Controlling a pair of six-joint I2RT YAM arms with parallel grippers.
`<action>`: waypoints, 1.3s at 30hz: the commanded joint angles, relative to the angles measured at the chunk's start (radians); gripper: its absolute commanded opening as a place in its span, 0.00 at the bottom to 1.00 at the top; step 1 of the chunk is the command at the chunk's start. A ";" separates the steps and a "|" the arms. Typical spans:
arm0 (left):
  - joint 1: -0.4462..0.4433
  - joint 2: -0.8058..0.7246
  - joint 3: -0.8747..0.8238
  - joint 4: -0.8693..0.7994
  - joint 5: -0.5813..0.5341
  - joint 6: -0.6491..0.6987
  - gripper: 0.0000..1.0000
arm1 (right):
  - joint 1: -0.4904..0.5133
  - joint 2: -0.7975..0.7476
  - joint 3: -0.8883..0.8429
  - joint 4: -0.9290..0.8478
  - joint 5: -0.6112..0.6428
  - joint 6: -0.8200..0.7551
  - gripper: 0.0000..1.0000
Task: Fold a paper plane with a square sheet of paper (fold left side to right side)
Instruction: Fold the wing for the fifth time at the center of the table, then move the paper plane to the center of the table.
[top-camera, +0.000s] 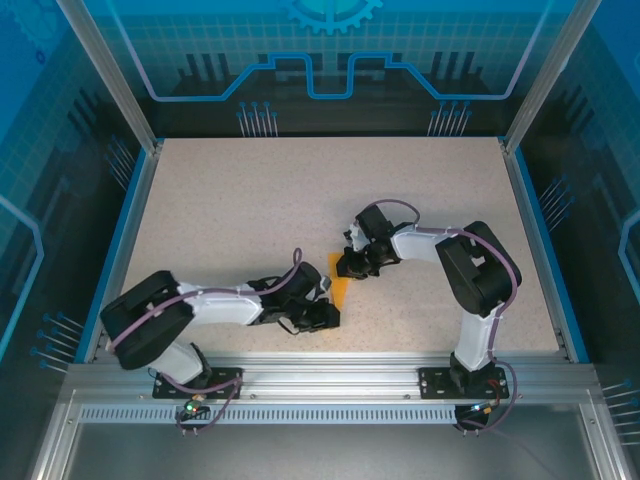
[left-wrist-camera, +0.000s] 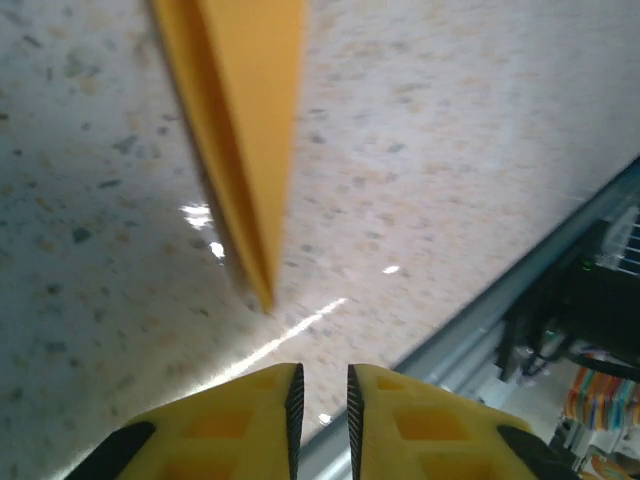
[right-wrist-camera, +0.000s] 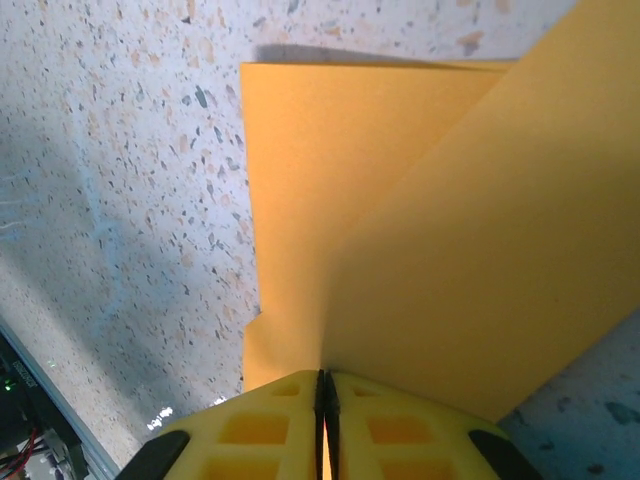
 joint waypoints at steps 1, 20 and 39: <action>0.032 -0.135 0.025 -0.112 -0.056 0.081 0.29 | 0.006 -0.022 0.025 0.004 0.057 -0.029 0.13; 0.231 -0.363 0.142 -0.393 -0.390 0.260 0.75 | 0.141 -0.320 0.003 -0.261 0.493 -0.014 0.50; 0.233 -0.377 0.128 -0.410 -0.417 0.236 0.84 | 0.293 -0.195 0.100 -0.314 0.571 -0.013 0.12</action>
